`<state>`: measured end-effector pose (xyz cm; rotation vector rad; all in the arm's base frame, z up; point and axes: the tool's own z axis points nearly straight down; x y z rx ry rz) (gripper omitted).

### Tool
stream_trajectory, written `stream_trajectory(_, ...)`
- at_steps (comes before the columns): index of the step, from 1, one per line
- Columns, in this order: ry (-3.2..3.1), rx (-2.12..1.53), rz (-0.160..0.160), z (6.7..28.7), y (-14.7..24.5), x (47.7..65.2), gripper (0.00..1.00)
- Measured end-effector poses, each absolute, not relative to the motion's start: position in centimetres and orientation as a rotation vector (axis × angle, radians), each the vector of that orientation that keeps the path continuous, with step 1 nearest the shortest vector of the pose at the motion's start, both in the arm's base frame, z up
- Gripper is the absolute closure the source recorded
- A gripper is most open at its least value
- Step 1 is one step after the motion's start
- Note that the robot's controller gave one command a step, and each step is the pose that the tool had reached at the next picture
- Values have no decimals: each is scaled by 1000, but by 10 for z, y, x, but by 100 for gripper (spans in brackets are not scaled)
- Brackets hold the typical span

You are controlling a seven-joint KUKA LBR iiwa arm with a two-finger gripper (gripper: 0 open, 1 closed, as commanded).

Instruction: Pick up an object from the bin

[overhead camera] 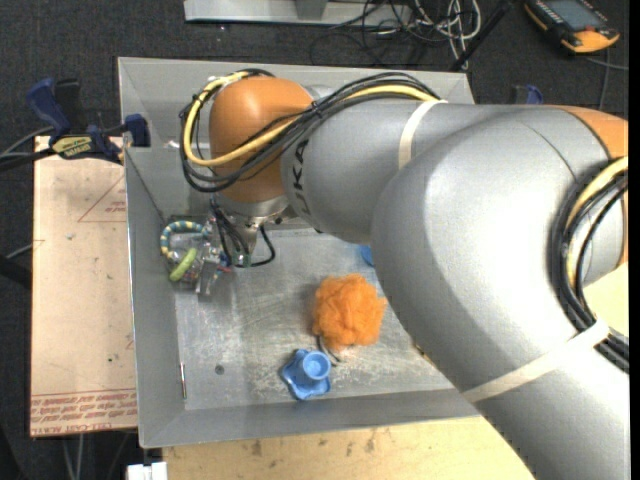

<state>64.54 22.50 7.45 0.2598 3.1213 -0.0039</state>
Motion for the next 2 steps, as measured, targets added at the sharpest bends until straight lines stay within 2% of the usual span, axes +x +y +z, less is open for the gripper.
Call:
stream_trajectory(1, 3121, 260, -4, 74, 225, 645, 100)
stream_trajectory(2, 3124, 274, 5, 223, 222, 636, 100)
